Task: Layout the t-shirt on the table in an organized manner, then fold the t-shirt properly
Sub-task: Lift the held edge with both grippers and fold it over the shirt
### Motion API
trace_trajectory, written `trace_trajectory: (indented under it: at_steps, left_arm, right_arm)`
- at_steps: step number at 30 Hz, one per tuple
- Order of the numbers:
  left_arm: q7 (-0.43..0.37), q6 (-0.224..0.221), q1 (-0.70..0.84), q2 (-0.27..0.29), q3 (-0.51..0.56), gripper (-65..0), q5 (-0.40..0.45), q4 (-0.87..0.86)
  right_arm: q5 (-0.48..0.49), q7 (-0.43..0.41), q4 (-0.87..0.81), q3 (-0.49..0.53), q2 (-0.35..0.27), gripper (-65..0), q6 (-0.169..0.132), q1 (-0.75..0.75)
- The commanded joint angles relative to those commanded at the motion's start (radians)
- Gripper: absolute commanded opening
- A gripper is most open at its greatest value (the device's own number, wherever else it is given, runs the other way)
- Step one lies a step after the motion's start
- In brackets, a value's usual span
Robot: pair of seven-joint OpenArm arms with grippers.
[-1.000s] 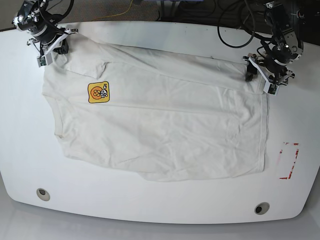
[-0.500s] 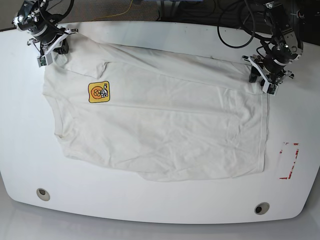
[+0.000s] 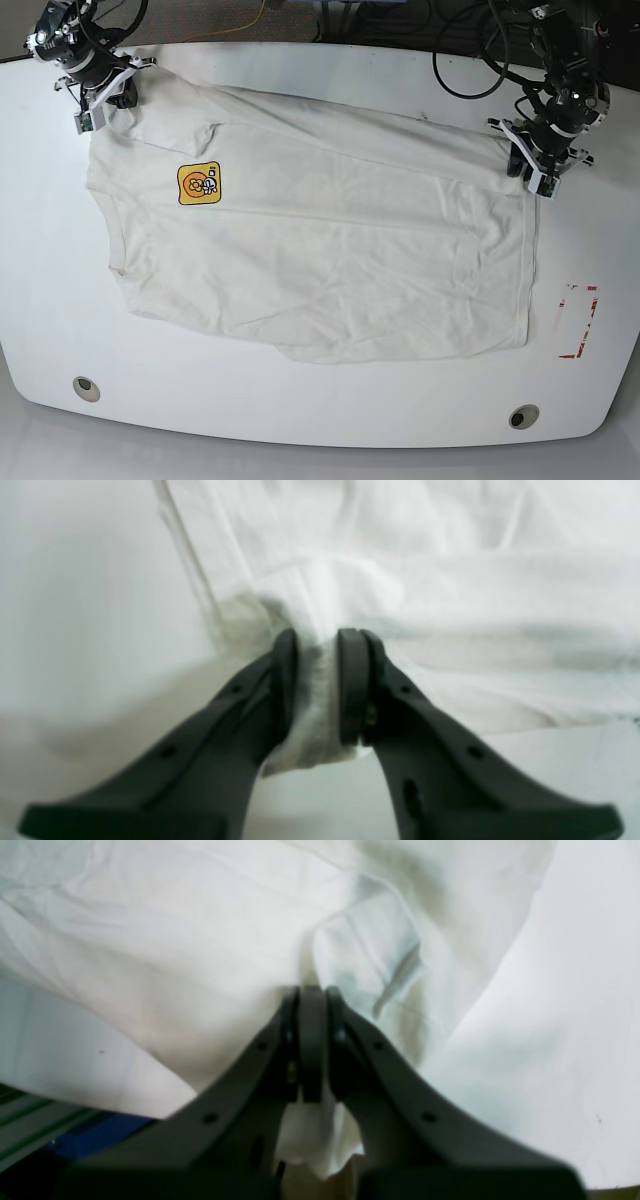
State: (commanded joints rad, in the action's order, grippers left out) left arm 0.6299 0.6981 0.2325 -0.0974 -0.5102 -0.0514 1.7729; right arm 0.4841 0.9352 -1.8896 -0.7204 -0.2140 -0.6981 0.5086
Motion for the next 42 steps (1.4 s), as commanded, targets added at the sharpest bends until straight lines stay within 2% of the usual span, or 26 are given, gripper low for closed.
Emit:
trace_trajectory:
  at_steps: [3, 11, 16, 21, 23, 27, 36, 42]
  left_arm:
    - [0.0, 0.0, 0.0, 0.0, 0.0, -62.0, 0.0, 0.032]
    - [0.0, 0.0, -0.002, -0.002, 0.0, -62.0, 0.0, 0.101]
    - [0.0, 0.0, -0.005, -0.029, 0.0, -62.0, -0.003, 0.106]
    - [0.0, 0.0, -0.029, -0.037, -0.015, -62.0, -0.002, 0.106]
    - [0.0, 0.0, -0.043, -0.037, -0.04, -62.0, -0.002, 0.106]
    - [0.0, 0.0, -0.075, -0.037, -0.063, -62.0, 0.002, 0.101]
    - [0.002, 0.0, -0.087, -0.037, -0.055, -62.0, 0.002, 0.098]
    - [0.002, 0.0, -0.087, -0.037, -0.014, -61.9, 0.003, 0.097]
  right_arm:
    - [0.002, 0.002, -0.048, -0.002, 0.0, -65.0, 0.0, 0.011]
    - [0.002, 0.002, -0.1, -0.003, 0.0, -65.0, 0.0, 0.026]
    - [0.017, 0.002, -0.104, -0.04, 0.0, -65.0, 0.0, 0.021]
    - [0.098, 0.002, -0.103, -0.084, -0.026, -65.0, 0.0, 0.0]
    - [0.118, 0.002, -0.101, -0.086, -0.055, -65.0, 0.0, -0.003]
    - [0.132, 0.003, -0.1, -0.086, -0.077, -65.0, 0.0, -0.052]
    - [0.127, 0.117, -0.095, -0.08, -0.083, -65.0, 0.0, -0.216]
    - [0.127, 0.155, -0.08, -0.034, -0.083, -65.0, 0.0, -0.302]
